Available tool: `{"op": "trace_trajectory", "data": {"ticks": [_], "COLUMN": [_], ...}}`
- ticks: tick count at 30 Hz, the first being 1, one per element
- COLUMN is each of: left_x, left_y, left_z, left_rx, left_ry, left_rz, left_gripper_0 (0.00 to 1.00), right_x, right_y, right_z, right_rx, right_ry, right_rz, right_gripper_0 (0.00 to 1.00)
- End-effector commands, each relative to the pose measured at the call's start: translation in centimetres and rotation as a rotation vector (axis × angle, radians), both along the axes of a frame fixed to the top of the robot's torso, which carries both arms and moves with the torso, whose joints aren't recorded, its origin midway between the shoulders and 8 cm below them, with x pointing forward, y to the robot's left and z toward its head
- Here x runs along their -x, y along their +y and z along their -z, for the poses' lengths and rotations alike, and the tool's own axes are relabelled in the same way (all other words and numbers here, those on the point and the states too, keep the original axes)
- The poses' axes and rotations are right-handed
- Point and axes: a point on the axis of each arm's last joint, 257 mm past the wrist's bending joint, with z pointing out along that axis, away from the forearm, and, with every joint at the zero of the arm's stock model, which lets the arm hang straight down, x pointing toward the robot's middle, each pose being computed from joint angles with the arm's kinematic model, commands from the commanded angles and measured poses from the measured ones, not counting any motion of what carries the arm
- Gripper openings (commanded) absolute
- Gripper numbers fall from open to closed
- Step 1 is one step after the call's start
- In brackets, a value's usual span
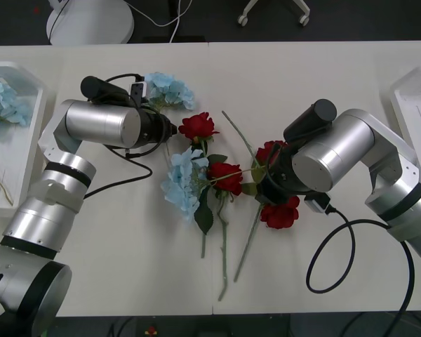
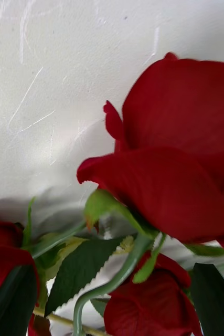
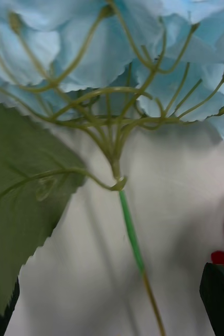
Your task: Put the red flowers into the right box and the blue flowers into the left box
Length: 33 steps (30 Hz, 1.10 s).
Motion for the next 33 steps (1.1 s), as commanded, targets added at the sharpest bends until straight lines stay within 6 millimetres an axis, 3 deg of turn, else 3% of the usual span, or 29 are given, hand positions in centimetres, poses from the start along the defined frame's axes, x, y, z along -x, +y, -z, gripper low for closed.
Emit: {"op": "trace_trajectory", "data": {"ticks": [1, 10, 13, 16, 18, 19, 20, 21, 23, 27, 33], "left_x": [-2.3, -2.8, -3.0, -3.3, -3.4, -3.4, -3.5, -3.5, -3.5, -3.7, -3.8], "left_y": [-4.2, -4.5, -4.1, -3.8, -3.5, -3.4, -3.5, -3.4, -3.4, -3.1, -3.2], "left_z": [-3.2, -2.8, -1.9, -1.1, -0.7, -0.5, -0.5, -0.5, -0.5, -0.7, -1.0], "left_rx": [0.05, 0.033, 0.031, 0.025, 0.02, 0.018, 0.016, 0.014, 0.01, -0.008, -0.003], "left_ry": [-0.062, -0.058, -0.062, -0.073, -0.079, -0.081, -0.085, -0.085, -0.086, -0.097, -0.102], "left_rz": [0.006, 0.001, -0.01, -0.013, -0.016, -0.017, -0.016, -0.016, -0.016, -0.011, -0.012], "left_gripper_0": [1.0, 0.97, 0.96, 0.95, 0.89, 0.78, 0.57, 0.46, 0.0, 0.0, 0.0], "right_x": [-0.1, -0.1, -0.3, -0.4, -0.4, -0.4, -0.4, -0.4, -0.4, -0.5, -1.4], "right_y": [1.7, 2.4, 2.3, 2.4, 2.4, 2.5, 2.5, 2.5, 2.4, 2.3, 0.5], "right_z": [0.2, 0.8, 1.1, 1.4, 1.3, 1.3, 1.3, 1.3, 1.4, 1.3, -0.1], "right_rx": [-0.013, -0.013, -0.009, -0.013, -0.014, -0.015, -0.017, -0.016, -0.014, -0.013, -0.027], "right_ry": [-0.017, -0.011, -0.011, -0.009, -0.012, -0.01, -0.011, -0.01, -0.01, -0.012, -0.013], "right_rz": [-0.035, -0.045, -0.038, -0.035, -0.034, -0.036, -0.035, -0.035, -0.034, -0.034, -0.022], "right_gripper_0": [0.84, 0.8, 0.58, 0.46, 0.37, 0.22, 0.09, 0.06, 0.0, 0.0, 0.0]}}
